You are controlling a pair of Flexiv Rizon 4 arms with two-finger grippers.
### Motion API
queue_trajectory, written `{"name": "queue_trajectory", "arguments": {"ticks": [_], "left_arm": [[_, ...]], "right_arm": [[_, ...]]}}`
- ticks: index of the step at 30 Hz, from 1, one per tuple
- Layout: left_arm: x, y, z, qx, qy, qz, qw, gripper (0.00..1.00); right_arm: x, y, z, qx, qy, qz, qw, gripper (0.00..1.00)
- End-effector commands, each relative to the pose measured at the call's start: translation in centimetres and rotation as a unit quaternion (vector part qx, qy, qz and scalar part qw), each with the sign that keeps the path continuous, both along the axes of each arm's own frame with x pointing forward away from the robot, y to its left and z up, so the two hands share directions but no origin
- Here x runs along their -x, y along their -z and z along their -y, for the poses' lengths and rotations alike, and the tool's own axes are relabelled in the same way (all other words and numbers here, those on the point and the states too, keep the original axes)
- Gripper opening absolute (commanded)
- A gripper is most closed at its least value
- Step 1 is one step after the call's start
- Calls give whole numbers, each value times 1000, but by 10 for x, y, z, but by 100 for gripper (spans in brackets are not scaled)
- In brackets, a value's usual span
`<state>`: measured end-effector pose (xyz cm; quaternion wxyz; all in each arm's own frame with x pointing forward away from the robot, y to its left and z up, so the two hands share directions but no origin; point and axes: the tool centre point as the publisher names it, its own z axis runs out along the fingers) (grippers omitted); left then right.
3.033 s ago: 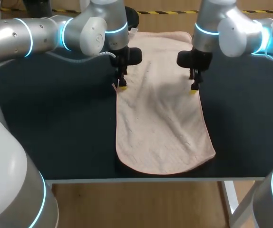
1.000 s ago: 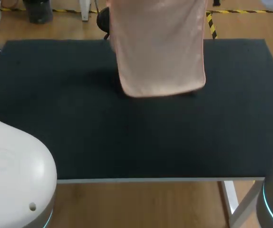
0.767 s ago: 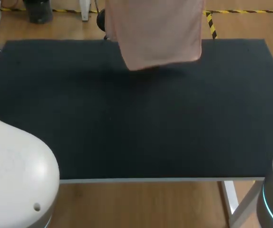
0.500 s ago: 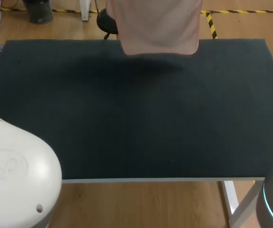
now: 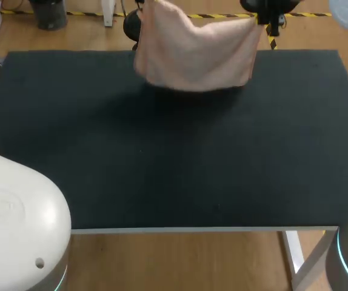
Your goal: Fold the towel
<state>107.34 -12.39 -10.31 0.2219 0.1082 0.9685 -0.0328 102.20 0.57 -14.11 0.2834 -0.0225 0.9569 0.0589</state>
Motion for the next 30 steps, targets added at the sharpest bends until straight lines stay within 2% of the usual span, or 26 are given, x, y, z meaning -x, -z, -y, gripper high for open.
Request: {"name": "queue_trajectory", "arguments": {"ticks": [1,5,9,13,17,18,20,21,23,24,25,30], "left_arm": [[54,18,-23,37,5,5,999,0],[86,31,-29,51,0,-15,999,0],[110,50,-32,66,-4,-45,997,0],[115,70,-33,66,-5,-71,995,0],[104,97,-29,54,-9,-99,994,0],[101,103,-28,64,-6,-104,993,0],[92,118,-27,59,-14,-117,991,0],[87,125,-28,71,-13,-123,990,0],[74,142,-27,60,-29,-130,989,0],[68,149,-28,69,-30,-134,988,0],[61,157,-28,54,-40,-131,989,0],[27,192,-30,48,-67,-126,989,0]], "right_arm": [[42,11,0,-2,-3,-6,1000,0],[71,23,-11,-1,-10,-22,1000,0],[87,43,-16,-10,-6,-50,999,0],[92,65,-13,-9,15,-75,997,0],[91,92,-6,-11,52,-92,994,0],[90,99,-3,-11,63,-97,993,0],[84,113,3,-13,84,-109,990,0],[81,120,5,-15,93,-111,989,0],[72,133,9,-16,110,-115,987,0],[66,140,11,-19,117,-119,986,0],[60,145,12,-19,122,-118,985,0],[21,167,17,-23,139,-105,984,0]]}}
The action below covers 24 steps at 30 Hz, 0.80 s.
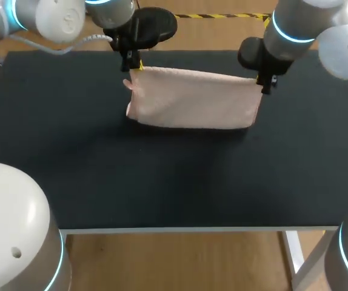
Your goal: Fold the towel
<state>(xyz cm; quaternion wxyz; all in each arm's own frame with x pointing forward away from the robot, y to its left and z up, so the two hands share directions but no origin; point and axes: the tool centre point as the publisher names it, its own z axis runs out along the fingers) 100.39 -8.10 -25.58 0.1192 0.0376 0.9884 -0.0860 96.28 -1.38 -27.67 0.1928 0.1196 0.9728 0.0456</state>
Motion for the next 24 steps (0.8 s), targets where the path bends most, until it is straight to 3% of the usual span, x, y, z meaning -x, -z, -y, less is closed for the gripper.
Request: {"name": "queue_trajectory", "arguments": {"ticks": [1,7,13,18,24], "left_arm": [[-49,44,12,-12,-15,-17,1000,0],[-83,65,10,-25,-23,-14,999,0],[-111,70,3,-30,-38,0,999,0],[-123,73,-2,-44,-44,1,998,0],[-118,79,-3,-41,-42,-12,998,0]], "right_arm": [[-46,35,-2,2,6,-5,1000,0],[-85,52,2,-9,18,-5,1000,0],[-109,67,1,-6,22,-16,1000,0],[-117,76,-2,-2,19,-26,999,0],[-117,81,-7,1,13,-36,999,0]]}}
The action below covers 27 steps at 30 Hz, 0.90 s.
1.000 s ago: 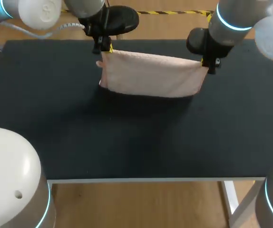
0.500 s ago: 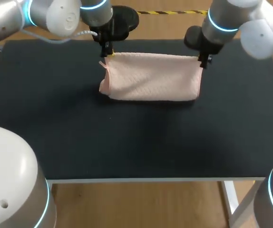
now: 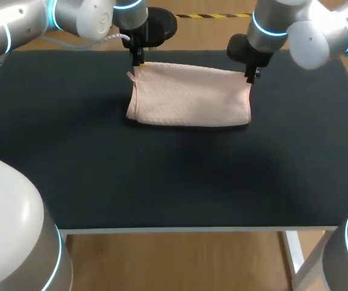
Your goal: Fold the towel
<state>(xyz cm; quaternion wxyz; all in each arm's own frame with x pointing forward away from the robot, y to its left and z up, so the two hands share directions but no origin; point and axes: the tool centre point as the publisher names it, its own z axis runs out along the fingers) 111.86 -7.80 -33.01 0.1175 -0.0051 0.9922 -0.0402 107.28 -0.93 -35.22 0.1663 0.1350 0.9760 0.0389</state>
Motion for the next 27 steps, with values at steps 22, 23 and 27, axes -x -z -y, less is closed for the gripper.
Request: {"name": "queue_trajectory", "arguments": {"ticks": [22,23,27], "left_arm": [[44,-14,-21,192,89,-32,977,100],[47,-14,-24,218,99,-37,970,100],[55,-17,-30,277,133,-50,950,100]], "right_arm": [[10,-44,22,-18,36,69,997,100],[11,-48,22,-19,35,72,997,100],[20,-56,20,-16,25,71,997,100]]}}
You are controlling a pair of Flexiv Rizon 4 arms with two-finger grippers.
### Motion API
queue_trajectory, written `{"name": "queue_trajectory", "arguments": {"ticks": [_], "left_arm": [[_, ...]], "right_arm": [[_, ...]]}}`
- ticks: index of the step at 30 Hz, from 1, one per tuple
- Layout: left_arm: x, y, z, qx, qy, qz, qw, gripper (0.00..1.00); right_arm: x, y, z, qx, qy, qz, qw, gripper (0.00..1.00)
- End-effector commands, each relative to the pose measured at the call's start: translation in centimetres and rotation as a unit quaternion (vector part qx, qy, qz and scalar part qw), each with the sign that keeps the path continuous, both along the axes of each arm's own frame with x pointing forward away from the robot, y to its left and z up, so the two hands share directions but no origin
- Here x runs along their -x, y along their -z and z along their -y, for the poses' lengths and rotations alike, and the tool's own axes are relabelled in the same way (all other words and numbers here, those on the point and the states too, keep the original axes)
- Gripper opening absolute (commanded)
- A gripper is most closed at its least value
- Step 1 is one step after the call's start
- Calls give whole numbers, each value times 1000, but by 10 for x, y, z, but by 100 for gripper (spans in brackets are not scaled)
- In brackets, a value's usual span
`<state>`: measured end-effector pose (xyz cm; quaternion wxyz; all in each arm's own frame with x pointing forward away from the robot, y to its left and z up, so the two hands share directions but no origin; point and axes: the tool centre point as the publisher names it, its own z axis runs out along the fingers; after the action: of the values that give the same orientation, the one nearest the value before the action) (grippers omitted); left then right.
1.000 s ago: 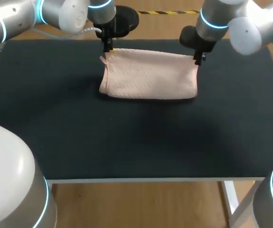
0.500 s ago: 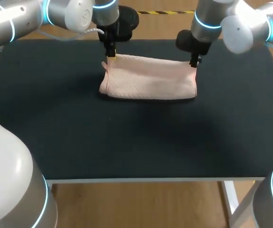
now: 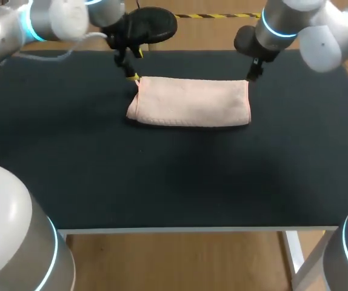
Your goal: Fold the towel
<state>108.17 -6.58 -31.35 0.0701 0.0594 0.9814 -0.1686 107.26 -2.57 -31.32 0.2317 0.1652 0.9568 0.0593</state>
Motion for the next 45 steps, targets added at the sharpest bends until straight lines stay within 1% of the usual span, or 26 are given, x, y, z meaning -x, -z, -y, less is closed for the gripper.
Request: {"name": "queue_trajectory", "arguments": {"ticks": [1,2,4,5,6,22,23,24,25,26,27,28,29,30,31,32,33,34,35,36,37,40,41,42,43,45], "left_arm": [[18,0,-18,168,50,-24,984,100],[19,0,-19,168,56,-29,984,100],[21,1,-20,167,60,-40,983,100],[21,1,-21,160,67,-44,984,100],[22,1,-20,138,78,-55,986,100],[22,1,-20,138,78,-55,986,100],[22,1,-20,138,78,-55,986,100],[22,1,-20,138,78,-55,986,100],[22,1,-20,138,78,-55,986,100],[22,1,-20,138,78,-55,986,100],[22,1,-20,138,78,-55,986,100],[22,1,-20,138,78,-55,986,100],[22,1,-20,138,78,-55,986,100],[22,1,-20,138,78,-55,986,100],[22,1,-20,138,78,-55,986,100],[22,1,-20,138,78,-55,986,100],[22,1,-20,138,78,-55,986,100],[22,1,-20,138,78,-55,986,100],[22,1,-20,138,78,-55,986,100],[22,1,-20,138,78,-55,986,100],[22,1,-20,138,78,-55,986,100],[22,1,-20,138,78,-55,986,100],[22,1,-20,138,78,-55,986,100],[22,1,-20,138,78,-55,986,100],[22,1,-20,138,78,-55,986,100],[22,1,-20,138,78,-55,986,100]], "right_arm": [[23,-18,1,9,-10,-3,1000,100],[26,-18,-1,13,-15,-3,1000,100],[33,-19,-5,19,-37,-22,999,100],[37,-20,-8,37,-50,-25,998,100],[37,-20,-8,37,-50,-25,998,100],[37,-20,-8,37,-50,-25,998,100],[28,-15,12,4,23,-33,999,100],[25,-12,28,-19,54,-32,998,100],[24,-7,41,-45,103,-24,993,100],[23,-5,51,-93,139,-23,986,100],[28,-2,57,-117,153,1,981,100],[28,1,62,-147,186,3,972,100],[30,4,64,-173,190,3,967,100],[30,7,65,-186,211,7,960,100],[30,10,66,-196,219,8,956,100],[32,13,65,-222,226,15,948,100],[31,17,67,-244,237,10,940,100],[32,19,67,-256,233,18,938,100],[32,22,67,-270,238,19,933,100],[31,25,68,-294,241,11,925,100],[31,28,69,-309,241,10,920,100],[28,37,71,-330,239,-13,913,100],[27,39,72,-330,250,-17,910,100],[27,40,73,-342,251,-18,906,100],[27,40,75,-353,257,-19,899,100],[27,41,78,-388,274,-17,880,100]]}}
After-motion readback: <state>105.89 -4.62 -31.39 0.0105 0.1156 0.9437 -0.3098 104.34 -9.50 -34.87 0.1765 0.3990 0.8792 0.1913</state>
